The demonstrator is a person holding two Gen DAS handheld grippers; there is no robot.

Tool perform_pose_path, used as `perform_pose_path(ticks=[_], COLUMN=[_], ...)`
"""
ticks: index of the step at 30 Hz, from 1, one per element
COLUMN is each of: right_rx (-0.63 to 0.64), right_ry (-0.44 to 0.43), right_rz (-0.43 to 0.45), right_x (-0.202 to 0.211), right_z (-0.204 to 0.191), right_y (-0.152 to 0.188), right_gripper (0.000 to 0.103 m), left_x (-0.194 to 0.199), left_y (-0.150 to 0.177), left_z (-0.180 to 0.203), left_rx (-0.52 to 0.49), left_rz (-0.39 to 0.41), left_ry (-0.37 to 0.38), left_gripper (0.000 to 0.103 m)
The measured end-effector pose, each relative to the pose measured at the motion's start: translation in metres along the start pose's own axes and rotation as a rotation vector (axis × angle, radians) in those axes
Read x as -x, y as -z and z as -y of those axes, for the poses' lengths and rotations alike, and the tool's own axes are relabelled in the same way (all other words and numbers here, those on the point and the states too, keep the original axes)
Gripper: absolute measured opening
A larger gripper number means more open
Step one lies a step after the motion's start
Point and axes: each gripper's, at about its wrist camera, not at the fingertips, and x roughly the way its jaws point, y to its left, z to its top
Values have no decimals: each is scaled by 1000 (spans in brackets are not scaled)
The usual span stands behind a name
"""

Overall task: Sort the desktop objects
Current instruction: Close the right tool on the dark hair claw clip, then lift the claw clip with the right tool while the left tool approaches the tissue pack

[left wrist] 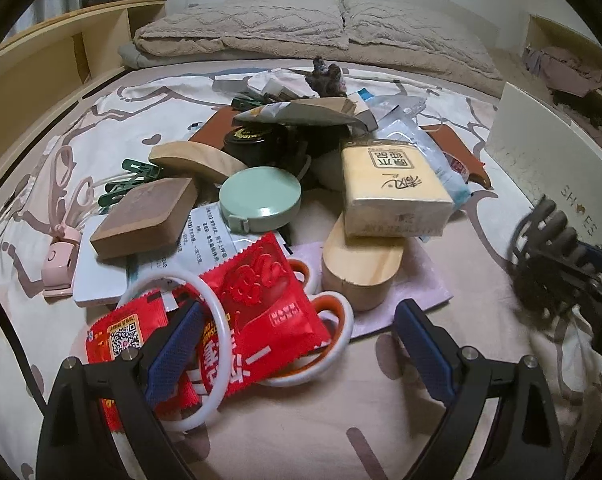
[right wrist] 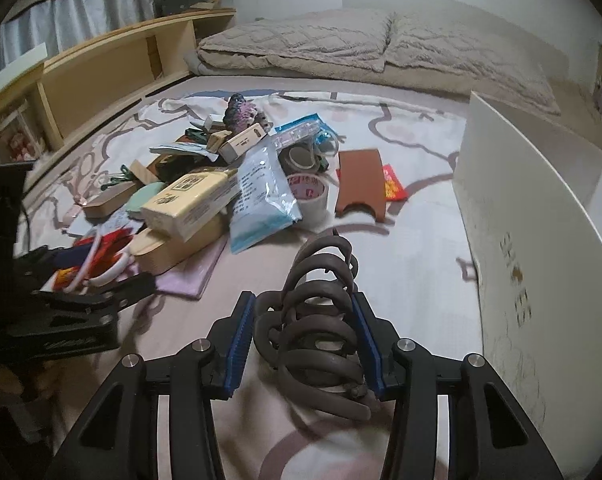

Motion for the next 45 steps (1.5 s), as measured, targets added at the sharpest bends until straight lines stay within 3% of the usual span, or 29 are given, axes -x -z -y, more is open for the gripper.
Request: perform_pose_path(ticks=[4, 14, 21, 23, 29, 33, 39, 42, 45], right_rx=[-44, -96, -196, -208, -204, -195, -194, -201, -178], right_ry=[-53, -156, -388, -417, -371, -273, -243, -269, -265], right_rz=[-13, -27, -69, -93, -79, -65, -40, -17, 12], right_x=[15, 39, 45, 42, 44, 46, 52, 55, 62], right_z=[-1, -16, -22, -25, -21, -12, -2, 2, 0], right_y=[13, 39, 55, 58, 55, 55, 54, 53, 52], right_gripper=[48, 48, 48, 48, 49, 56, 56, 57, 62], left_x=[-4, -6, -5, -6, -8, -9, -7, -4, 1], left_y=[2, 6, 7, 7, 9, 9, 9, 8, 6], left_z=[3, 5, 4, 5, 5, 7, 6, 4, 0], left_rx=[-23, -44, -42, -49, -63, -72, -67, -50, -18], left_rz=[-17, -26, -31, -34, -45, -53, -49, -43, -25], left_ry=[-15, -22, -25, -30, -32, -44, -44, -34, -13], left_gripper=[102, 102, 102, 103, 103, 103, 103, 103, 102])
